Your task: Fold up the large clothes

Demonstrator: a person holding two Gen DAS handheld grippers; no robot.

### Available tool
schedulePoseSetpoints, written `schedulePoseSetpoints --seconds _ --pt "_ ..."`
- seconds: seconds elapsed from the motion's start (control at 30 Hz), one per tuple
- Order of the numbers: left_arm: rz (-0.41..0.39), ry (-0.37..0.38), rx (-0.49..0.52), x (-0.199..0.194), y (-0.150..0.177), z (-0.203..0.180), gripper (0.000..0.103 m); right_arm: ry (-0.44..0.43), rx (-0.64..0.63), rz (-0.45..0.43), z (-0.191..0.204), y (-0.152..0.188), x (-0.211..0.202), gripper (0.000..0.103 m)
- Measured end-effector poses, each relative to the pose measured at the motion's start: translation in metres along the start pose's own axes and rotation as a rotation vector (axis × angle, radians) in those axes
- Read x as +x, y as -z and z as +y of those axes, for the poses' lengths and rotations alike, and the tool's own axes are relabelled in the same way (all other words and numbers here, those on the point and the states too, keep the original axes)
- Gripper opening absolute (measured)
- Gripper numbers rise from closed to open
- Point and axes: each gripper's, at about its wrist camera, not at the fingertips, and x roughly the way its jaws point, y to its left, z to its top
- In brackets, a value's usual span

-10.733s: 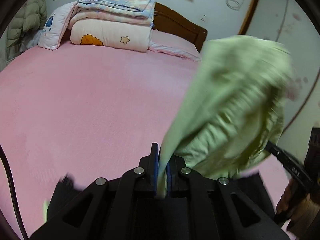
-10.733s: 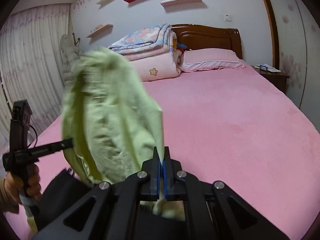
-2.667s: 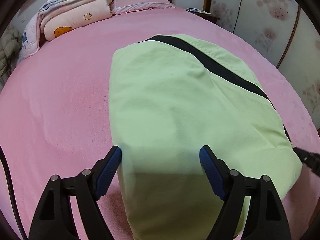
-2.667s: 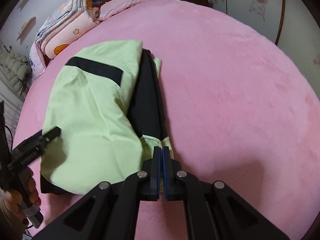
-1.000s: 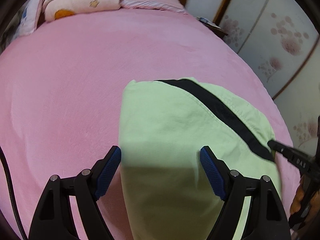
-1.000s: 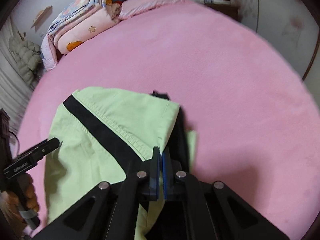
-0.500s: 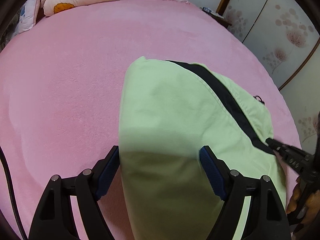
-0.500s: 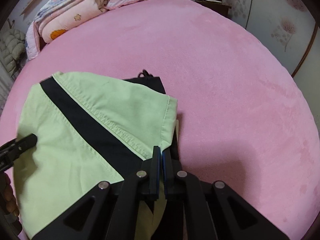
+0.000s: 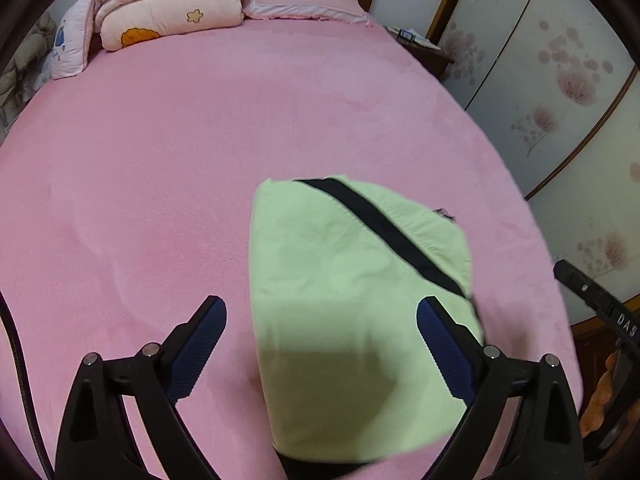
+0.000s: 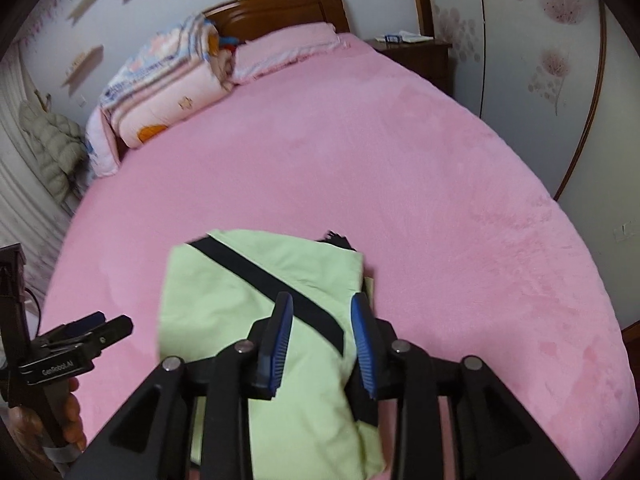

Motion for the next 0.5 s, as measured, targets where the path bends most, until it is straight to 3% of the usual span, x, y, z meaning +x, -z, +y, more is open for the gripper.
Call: schedulePoseSetpoints --seconds 0.17,0.4,0.5 --pt "-0.008 0.010 -0.010 -0.048 0.005 -0.008 0.096 -0.030 -0.025 -0.004 0.018 0.000 -0.037 0.047" --pt "0.003 0.002 -0.041 -0.087 0.018 -0.021 0.099 -0.085 -0.054 0.018 0.031 0.008 -0.071 0.049" --pt "0.006 -0.005 -0.046 -0.096 0.027 -0.026 0.100 -0.104 -0.075 0.025 0.035 0.011 -0.080 0.055"
